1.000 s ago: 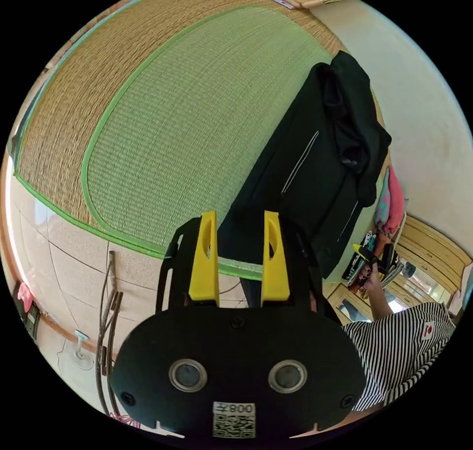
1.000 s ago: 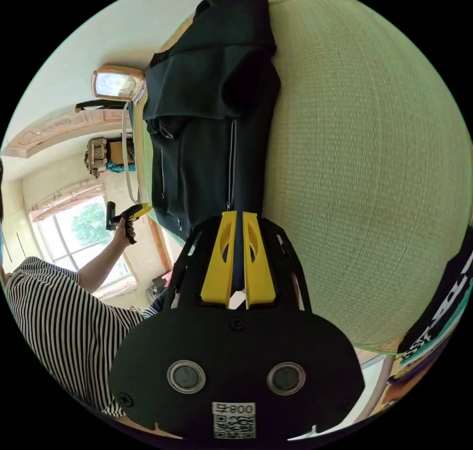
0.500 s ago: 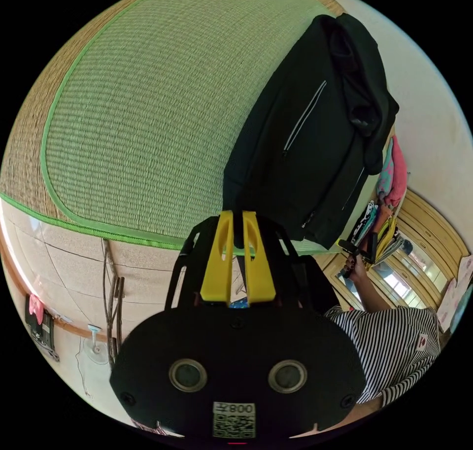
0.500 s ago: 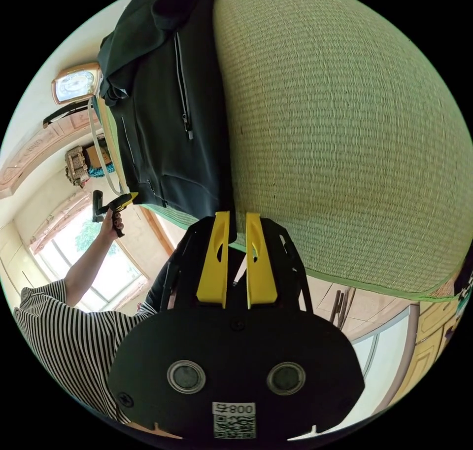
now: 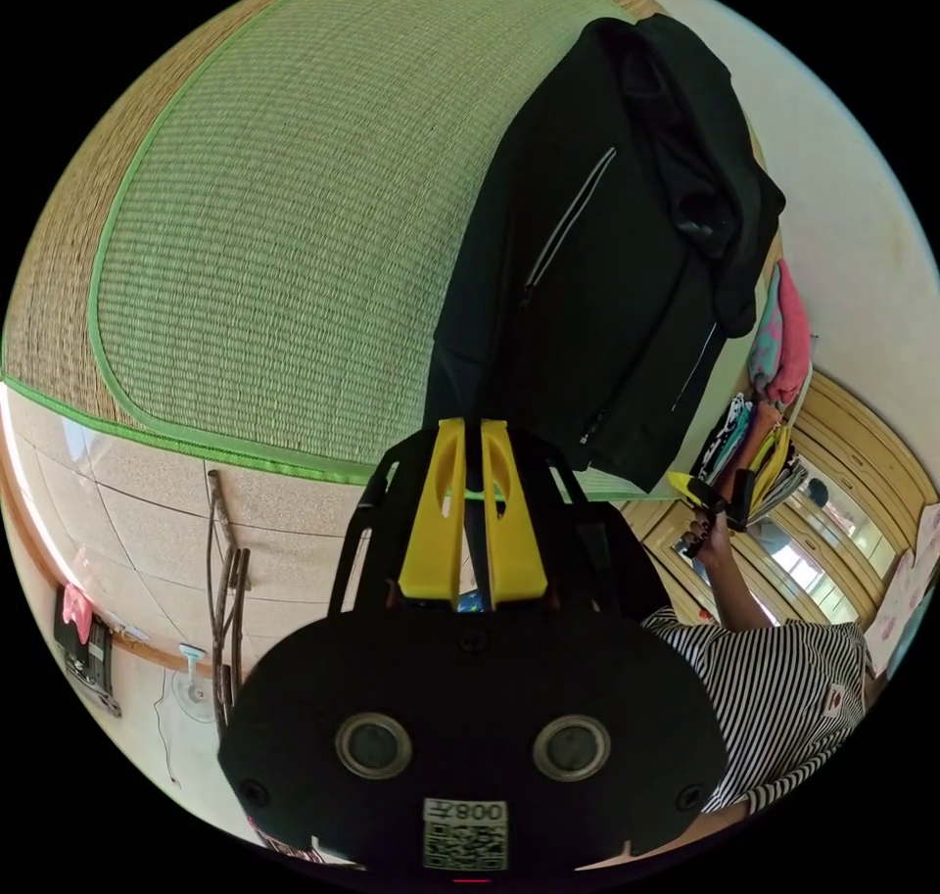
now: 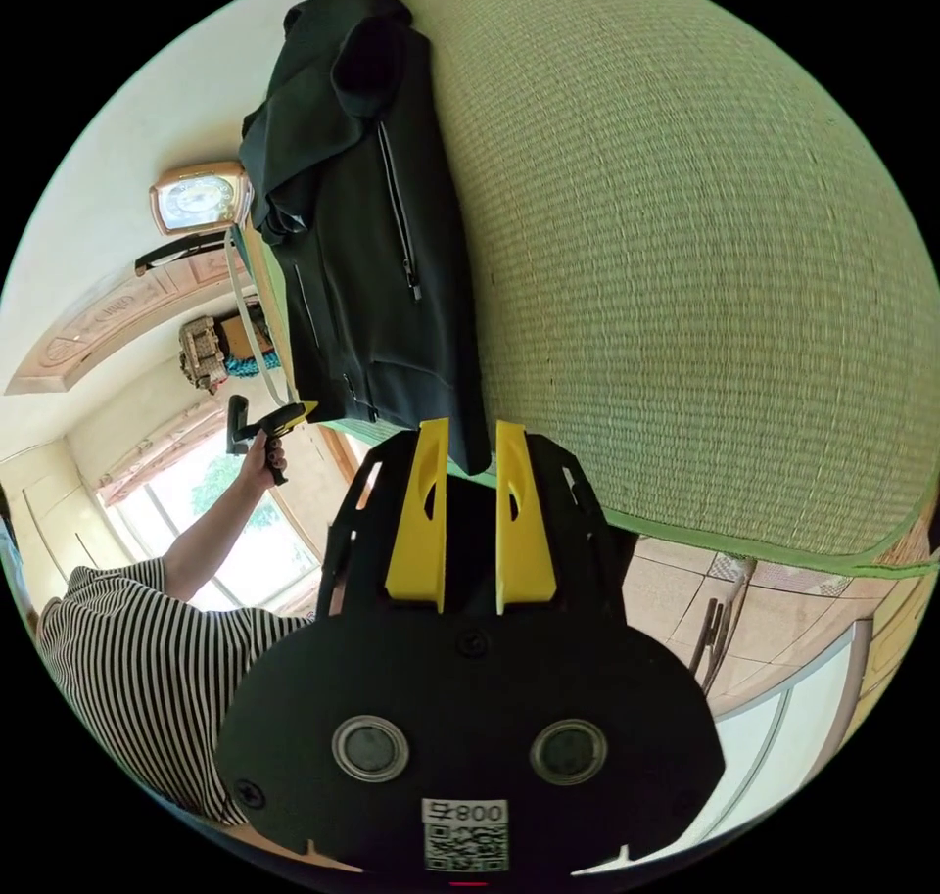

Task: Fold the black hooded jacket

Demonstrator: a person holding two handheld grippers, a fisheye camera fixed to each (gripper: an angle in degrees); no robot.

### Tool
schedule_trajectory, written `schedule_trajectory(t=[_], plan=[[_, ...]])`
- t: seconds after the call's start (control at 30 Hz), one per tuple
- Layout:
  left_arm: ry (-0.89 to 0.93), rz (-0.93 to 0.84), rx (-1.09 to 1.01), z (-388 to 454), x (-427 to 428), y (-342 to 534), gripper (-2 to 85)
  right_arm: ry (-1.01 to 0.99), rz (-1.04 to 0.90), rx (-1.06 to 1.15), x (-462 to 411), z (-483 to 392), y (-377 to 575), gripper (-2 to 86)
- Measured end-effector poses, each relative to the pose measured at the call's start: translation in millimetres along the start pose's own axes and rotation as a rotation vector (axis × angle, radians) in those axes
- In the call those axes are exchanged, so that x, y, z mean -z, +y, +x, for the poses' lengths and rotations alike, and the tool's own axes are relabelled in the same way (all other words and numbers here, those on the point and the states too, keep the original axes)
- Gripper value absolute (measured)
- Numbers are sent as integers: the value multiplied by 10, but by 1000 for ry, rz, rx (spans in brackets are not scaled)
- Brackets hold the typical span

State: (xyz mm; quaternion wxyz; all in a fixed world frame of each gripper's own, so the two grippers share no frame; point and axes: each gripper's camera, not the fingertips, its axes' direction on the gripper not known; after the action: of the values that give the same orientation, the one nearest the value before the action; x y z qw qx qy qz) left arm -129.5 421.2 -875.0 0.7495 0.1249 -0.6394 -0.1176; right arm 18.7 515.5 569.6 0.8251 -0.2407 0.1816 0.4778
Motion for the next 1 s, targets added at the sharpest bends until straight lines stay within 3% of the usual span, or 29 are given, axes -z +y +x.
schedule_trajectory(t=[0.27, 0.47, 0.73, 1.0], plan=[[5, -5, 10, -77, -33, 93, 26, -6, -39, 34, -131, -7, 46, 87], [26, -9, 13, -104, 17, 188, 24, 19, -98, 27, -67, 66, 30, 39], [67, 6, -26, -90, 323, 491, 22, -65, -120, 156, 530, -223, 291, 15], [120, -41, -64, 35, 467, 918, 23, -23, -148, 209, 1144, -495, 572, 11]])
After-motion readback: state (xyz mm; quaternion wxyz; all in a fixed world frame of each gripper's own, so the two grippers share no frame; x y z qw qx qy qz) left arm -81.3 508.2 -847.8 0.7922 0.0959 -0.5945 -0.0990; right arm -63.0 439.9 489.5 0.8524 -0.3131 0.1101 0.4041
